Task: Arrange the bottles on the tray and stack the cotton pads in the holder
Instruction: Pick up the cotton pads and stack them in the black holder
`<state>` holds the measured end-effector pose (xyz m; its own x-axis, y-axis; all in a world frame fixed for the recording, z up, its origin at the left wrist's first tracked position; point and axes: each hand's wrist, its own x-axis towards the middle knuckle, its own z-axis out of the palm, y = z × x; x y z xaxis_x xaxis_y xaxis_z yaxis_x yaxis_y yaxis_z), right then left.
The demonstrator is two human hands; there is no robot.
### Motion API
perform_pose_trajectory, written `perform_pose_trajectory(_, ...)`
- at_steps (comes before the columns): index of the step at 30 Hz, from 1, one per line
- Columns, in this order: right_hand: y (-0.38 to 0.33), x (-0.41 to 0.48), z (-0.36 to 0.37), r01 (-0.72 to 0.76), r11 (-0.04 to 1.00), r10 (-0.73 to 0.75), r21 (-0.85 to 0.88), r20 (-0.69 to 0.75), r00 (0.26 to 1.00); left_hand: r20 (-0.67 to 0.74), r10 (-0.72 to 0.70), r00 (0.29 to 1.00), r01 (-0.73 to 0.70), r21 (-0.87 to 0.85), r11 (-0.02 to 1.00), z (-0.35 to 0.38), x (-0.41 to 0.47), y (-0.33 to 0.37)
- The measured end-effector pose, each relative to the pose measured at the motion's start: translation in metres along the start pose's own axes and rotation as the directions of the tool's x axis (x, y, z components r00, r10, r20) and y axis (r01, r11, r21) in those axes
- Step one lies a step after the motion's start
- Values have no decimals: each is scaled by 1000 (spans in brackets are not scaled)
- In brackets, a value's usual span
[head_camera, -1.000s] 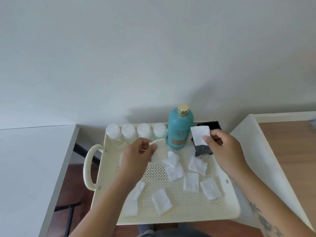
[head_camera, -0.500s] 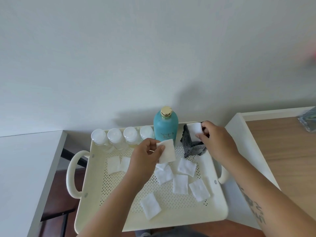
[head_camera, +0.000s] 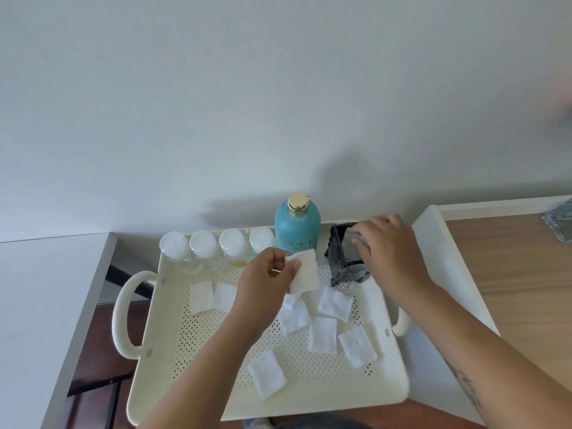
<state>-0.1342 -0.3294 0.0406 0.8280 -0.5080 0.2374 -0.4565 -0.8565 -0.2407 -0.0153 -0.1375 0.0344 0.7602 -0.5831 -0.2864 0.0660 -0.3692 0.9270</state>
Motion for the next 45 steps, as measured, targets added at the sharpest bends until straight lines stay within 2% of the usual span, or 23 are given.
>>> perform_pose_trajectory(2,4,11,-2,-34,996,34,-78,-9,999,5,1,1000,-1,-1,1000,1,1,1)
perform_pose_trajectory(6,6,26,-2,-42,971,78,-236,146,986,8,4,1000,-4,-8,1000,3,1,1)
perform_pose_trajectory(8,5,29,0,-34,961,83,-275,171,982,11,3,1000,-2,-5,1000,4,1,2)
perform_pose_trajectory(12,9,31,-4,3,983,27,-186,163,986,12,3,1000,-3,0,1000,3,1,3)
perform_pose_trajectory(16,19,41,-11,82,990,-48,-116,269,962,1,-5,1000,5,13,1000,1,2,4)
perform_pose_trajectory(19,17,48,-10,83,990,-35,-117,367,930,-3,-7,1000,7,12,1000,2,3,6)
perform_pose_trajectory(21,13,47,-6,90,987,-32,-135,379,925,1,-6,1000,6,8,1000,4,2,6)
perform_pose_trajectory(25,12,32,0,101,981,-51,-164,286,957,8,0,1000,0,8,1000,6,3,6)
perform_pose_trajectory(28,16,19,-4,66,994,-58,-93,86,995,10,-6,1000,6,9,1000,8,3,5)
perform_pose_trajectory(30,16,10,-7,64,998,-64,-17,32,997,17,-13,1000,12,10,1000,9,3,5)
perform_pose_trajectory(32,13,2,-6,86,996,-91,40,160,983,19,-17,1000,17,9,1000,11,3,5)
perform_pose_trajectory(35,9,-4,-1,35,999,-47,36,414,909,19,-26,999,26,-6,1000,13,3,7)
perform_pose_trajectory(45,5,-9,7,50,998,-28,-49,376,926,15,-32,999,33,-58,998,17,5,11)
